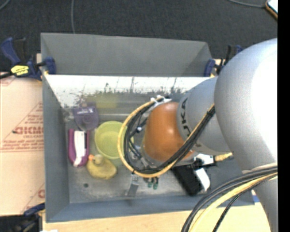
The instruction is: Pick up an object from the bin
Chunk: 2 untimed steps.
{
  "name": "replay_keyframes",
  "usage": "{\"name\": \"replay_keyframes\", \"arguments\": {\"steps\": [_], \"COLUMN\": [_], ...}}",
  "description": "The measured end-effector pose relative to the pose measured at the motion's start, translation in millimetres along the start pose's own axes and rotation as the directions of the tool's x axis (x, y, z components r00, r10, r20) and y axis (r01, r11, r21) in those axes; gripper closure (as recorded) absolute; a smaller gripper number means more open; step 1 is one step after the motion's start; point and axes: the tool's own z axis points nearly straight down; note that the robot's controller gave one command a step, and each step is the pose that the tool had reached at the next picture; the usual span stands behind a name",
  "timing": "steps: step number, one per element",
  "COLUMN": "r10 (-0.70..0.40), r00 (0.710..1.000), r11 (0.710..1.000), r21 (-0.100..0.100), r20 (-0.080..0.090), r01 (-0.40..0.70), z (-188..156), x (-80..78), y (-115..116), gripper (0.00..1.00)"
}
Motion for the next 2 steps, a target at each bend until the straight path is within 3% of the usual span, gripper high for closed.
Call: {"name": "replay_keyframes", "arguments": {"steps": [1,2], "r10": [-0.024,-0.025], "r00": [1.000,1.000], "r11": [1.000,1.000], "r21": [0.007,0.007], "r20": [-0.007,-0.008], "r01": [0.024,0.025], "z": [-57.7,-57.4], "x": [8.4,8.6], "y": [4.7,4.6], "gripper": [0.00,0.00]}}
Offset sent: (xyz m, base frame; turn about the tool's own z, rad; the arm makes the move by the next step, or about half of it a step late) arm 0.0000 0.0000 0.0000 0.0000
